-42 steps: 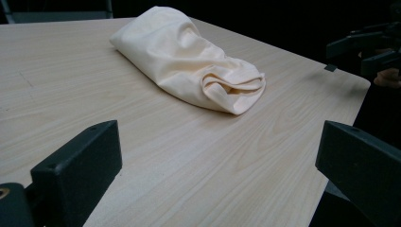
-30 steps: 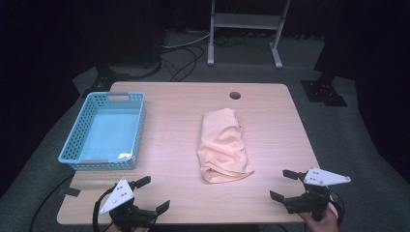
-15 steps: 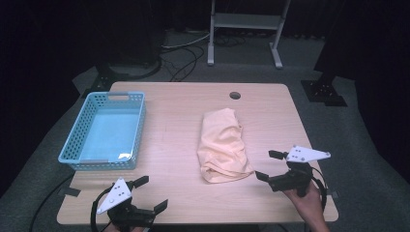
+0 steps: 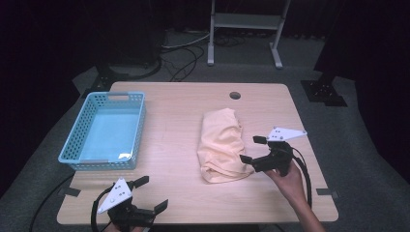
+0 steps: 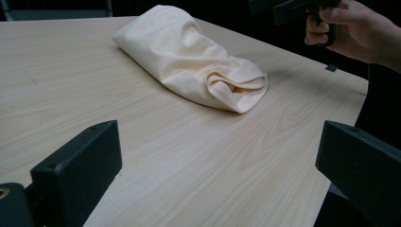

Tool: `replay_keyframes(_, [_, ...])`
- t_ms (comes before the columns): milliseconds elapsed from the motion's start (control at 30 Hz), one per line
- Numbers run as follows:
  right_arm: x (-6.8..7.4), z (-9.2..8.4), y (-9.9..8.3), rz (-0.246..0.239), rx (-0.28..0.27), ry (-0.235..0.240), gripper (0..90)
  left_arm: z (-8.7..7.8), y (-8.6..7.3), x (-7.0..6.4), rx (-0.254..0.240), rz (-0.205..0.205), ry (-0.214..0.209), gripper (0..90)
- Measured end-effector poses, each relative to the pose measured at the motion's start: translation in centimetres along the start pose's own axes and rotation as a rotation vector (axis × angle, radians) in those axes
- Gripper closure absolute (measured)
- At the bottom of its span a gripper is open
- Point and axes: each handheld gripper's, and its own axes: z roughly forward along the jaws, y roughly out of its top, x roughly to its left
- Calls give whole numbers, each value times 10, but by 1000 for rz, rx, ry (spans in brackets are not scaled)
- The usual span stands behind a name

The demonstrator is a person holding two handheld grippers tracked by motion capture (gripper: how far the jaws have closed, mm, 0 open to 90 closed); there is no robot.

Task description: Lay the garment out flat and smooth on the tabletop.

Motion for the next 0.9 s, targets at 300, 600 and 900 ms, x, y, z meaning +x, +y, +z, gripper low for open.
replay_keyframes(300, [-7, 36, 12, -35, 74, -11, 96, 0, 0, 2, 3, 0, -4, 5])
replay_keyframes(600, [-17, 67, 12, -44, 157, 4, 157, -1, -1, 4, -1, -3, 2, 5])
replay_keyframes(900, [-26, 90, 0, -58, 280, -7, 377, 0, -1, 5, 2, -7, 1, 5])
